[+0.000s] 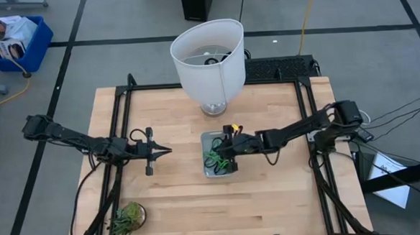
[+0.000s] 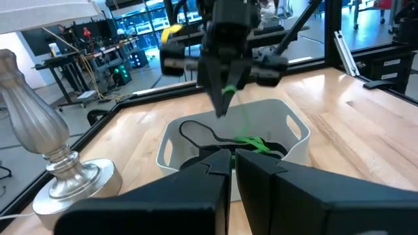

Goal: Pick and place rubber bands into bin
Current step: Put the green rubber band into the gray bin, then return to Home Position

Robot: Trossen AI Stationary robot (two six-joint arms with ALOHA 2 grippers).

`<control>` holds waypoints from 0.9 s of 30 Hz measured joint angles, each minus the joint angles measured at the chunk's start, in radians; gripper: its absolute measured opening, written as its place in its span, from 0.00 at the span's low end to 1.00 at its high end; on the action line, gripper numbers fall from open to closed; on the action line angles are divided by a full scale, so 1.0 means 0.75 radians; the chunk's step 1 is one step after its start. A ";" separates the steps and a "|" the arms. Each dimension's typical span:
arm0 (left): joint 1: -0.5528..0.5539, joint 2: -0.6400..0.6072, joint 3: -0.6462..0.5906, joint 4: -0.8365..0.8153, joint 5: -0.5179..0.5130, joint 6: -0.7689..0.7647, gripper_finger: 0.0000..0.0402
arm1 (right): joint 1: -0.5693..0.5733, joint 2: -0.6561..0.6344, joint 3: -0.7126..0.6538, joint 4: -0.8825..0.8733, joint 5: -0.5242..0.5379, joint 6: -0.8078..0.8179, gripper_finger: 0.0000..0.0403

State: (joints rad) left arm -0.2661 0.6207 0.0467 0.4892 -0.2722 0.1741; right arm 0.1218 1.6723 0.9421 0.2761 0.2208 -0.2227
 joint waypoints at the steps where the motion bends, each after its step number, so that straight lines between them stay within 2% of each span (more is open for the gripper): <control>1: 0.000 0.000 0.000 0.000 0.000 0.000 0.08 | -0.006 0.015 0.000 0.002 -0.012 0.005 0.00; 4: 0.000 0.000 0.000 -0.001 0.000 0.000 0.08 | -0.017 0.045 0.000 0.004 -0.026 0.025 0.00; 8: 0.000 0.000 0.000 0.000 0.000 0.001 0.08 | -0.031 0.049 0.000 -0.006 -0.131 0.045 0.00; 11: 0.000 0.000 0.000 0.000 -0.001 0.001 0.08 | -0.030 0.047 0.000 -0.025 -0.179 0.064 0.04; 15: 0.000 0.000 0.000 -0.001 -0.001 0.000 0.08 | -0.039 0.024 0.001 -0.127 -0.277 0.131 0.17; 21: 0.000 0.000 -0.001 0.000 -0.001 0.001 0.08 | -0.064 -0.044 0.074 -0.430 -0.261 0.224 0.41; 24: 0.002 0.000 -0.001 0.001 -0.018 0.001 0.08 | -0.060 -0.042 0.201 -0.625 -0.256 0.210 0.48; 27: 0.002 0.000 -0.001 0.001 -0.036 0.001 0.08 | -0.037 -0.032 0.299 -0.679 -0.200 0.166 0.51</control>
State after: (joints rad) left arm -0.2649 0.6209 0.0463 0.4896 -0.2989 0.1749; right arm 0.0942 1.6484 1.1664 -0.2333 0.0709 -0.0980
